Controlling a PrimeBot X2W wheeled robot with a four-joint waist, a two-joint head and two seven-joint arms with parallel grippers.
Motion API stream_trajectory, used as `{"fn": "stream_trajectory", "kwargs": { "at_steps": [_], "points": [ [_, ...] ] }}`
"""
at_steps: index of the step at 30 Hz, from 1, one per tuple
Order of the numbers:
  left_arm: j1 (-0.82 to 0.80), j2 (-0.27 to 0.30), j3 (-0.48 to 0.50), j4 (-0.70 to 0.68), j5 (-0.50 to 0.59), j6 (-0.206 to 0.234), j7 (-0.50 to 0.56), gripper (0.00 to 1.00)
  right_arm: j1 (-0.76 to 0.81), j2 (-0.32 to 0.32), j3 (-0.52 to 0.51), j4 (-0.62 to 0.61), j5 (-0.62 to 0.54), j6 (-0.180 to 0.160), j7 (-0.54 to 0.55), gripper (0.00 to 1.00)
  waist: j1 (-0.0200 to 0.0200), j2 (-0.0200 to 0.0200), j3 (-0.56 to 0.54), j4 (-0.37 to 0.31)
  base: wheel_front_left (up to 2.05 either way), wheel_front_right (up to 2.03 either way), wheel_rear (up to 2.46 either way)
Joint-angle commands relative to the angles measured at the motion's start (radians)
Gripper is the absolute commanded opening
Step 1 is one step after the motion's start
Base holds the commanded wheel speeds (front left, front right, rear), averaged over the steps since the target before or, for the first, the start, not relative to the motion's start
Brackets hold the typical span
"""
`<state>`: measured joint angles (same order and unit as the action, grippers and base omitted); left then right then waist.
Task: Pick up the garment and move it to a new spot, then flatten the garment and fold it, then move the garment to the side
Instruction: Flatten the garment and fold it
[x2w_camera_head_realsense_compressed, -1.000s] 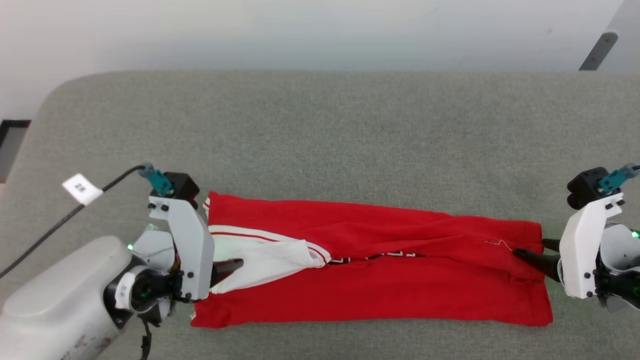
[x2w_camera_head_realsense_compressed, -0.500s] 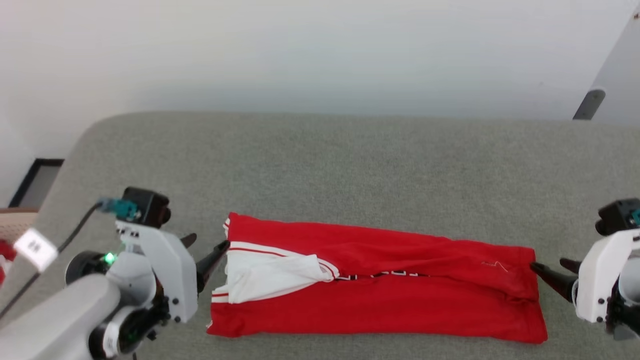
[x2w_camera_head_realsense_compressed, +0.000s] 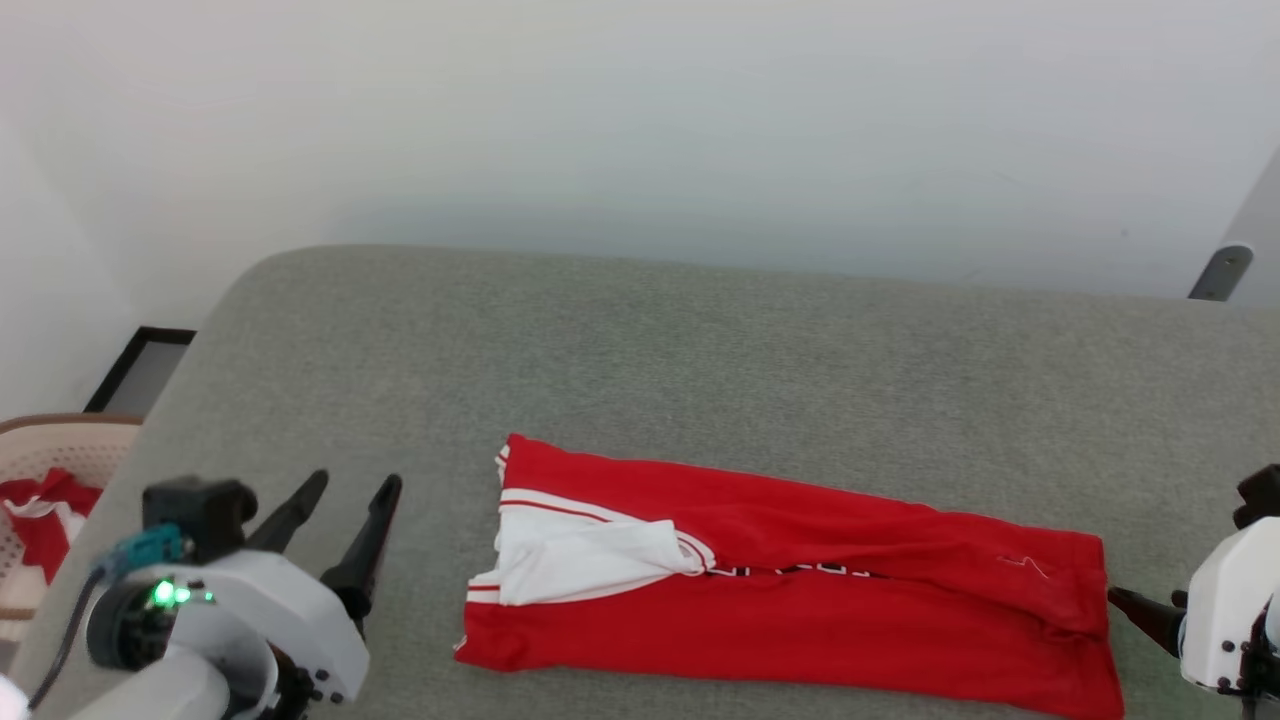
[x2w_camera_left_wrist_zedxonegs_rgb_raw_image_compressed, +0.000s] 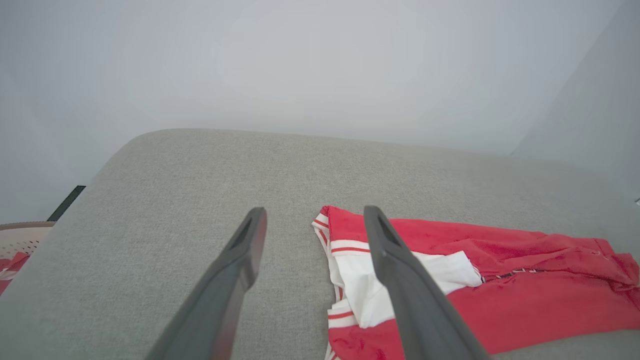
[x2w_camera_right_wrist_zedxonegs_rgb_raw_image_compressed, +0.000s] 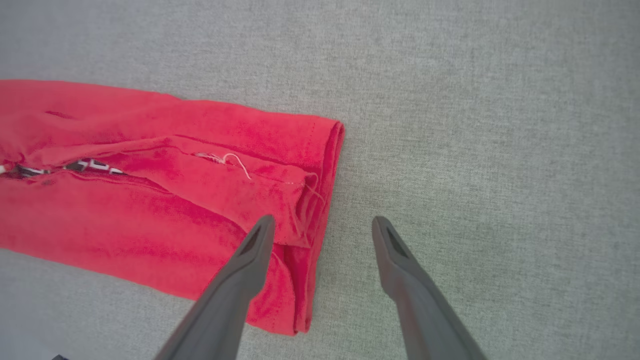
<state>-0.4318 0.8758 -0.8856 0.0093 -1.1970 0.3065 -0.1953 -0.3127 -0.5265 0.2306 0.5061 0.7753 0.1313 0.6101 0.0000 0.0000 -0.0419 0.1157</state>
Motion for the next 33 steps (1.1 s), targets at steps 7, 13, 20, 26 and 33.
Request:
{"fn": "stream_trajectory", "kwargs": {
  "at_steps": [7, 13, 20, 26, 33],
  "points": [
    [0.109, -0.04, 0.075, 0.011, 0.032, 0.03, -0.067, 1.0, -0.006, 0.033, -0.057, 0.079, -0.056, -0.001, 0.047, 1.0, 0.0, 0.0, 0.0, 0.052, 0.0, 0.0, 0.0],
    [0.191, -0.104, 0.216, 0.017, 0.121, 0.029, -0.068, 1.0, -0.027, 0.044, -0.055, 0.141, -0.074, -0.001, 0.053, 1.0, 0.0, 0.0, 0.009, 0.084, 0.0, 0.0, 0.0],
    [0.278, -0.169, 0.35, 0.019, 0.222, 0.001, -0.068, 1.0, -0.052, 0.047, -0.025, 0.204, -0.078, -0.001, 0.039, 1.0, 0.0, 0.0, 0.021, 0.113, 0.0, 0.0, 0.0],
    [0.339, -0.229, 0.448, 0.021, 0.313, -0.028, -0.068, 1.0, -0.065, 0.059, 0.025, 0.27, -0.065, -0.001, 0.033, 1.0, 0.0, 0.0, 0.032, 0.142, 0.0, 0.0, 0.0],
    [0.4, -0.29, 0.543, 0.031, 0.383, -0.056, -0.068, 1.0, -0.067, 0.034, 0.103, 0.276, -0.008, 0.0, 0.032, 0.0, 0.0, 0.0, 0.04, 0.155, 0.0, 0.0, 0.0]
  ]
}}
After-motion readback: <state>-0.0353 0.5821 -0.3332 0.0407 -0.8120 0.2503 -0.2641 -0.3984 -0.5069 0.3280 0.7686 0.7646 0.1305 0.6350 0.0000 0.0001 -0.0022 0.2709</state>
